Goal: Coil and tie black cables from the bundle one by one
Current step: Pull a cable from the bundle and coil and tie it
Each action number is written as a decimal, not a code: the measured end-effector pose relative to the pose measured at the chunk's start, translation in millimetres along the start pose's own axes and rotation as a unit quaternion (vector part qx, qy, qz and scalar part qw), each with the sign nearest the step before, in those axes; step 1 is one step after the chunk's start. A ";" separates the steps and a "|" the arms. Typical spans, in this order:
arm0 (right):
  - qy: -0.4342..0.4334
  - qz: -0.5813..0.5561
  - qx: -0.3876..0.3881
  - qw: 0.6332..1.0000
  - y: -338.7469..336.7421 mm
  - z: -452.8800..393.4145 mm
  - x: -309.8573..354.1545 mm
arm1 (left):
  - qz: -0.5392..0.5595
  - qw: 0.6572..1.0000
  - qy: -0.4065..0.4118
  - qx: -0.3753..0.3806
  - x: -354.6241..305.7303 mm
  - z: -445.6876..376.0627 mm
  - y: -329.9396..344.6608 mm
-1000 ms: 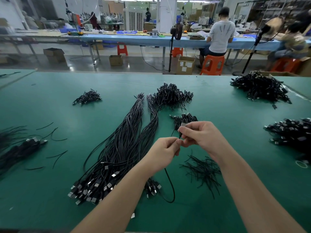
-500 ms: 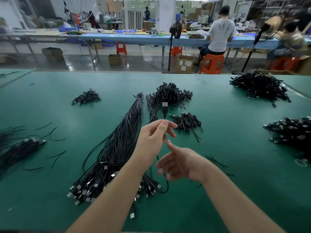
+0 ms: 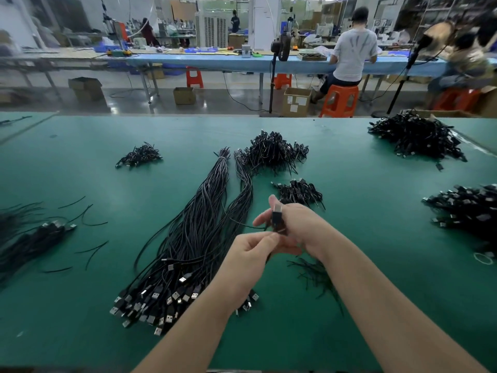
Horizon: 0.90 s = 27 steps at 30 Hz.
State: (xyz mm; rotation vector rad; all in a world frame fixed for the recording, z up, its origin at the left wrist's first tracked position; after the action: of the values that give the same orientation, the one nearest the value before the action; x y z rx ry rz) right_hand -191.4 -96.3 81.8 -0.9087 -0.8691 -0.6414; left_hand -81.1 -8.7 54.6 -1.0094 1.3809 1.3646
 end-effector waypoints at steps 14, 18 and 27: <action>-0.059 -0.372 -0.035 0.926 1.5 17.9 31.8 | 0.006 0.981 0.117 -0.154 12.5 -4.4 -8.9; -0.059 -0.402 -0.033 0.913 -3.4 18.1 33.5 | -0.078 0.978 0.127 -0.143 12.2 -1.6 -5.5; -0.101 -0.306 -0.012 0.947 -2.0 22.0 32.0 | -0.056 0.975 0.120 -0.178 9.3 1.6 -6.8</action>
State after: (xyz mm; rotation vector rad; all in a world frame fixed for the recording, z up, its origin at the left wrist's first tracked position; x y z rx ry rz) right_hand -184.7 -81.8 117.2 -0.7281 -1.3514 -1.1060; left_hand -76.7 -7.0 43.9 -1.5087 1.2524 1.4719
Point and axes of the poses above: each hand's wrist, its own z-axis away from the middle knuckle, its own y-axis out of the palm, x = y × z, the point moved 2 cm from there along -z, towards the middle knuckle, and after that the axes turned 8 degrees about z, right-handed, at the moved point
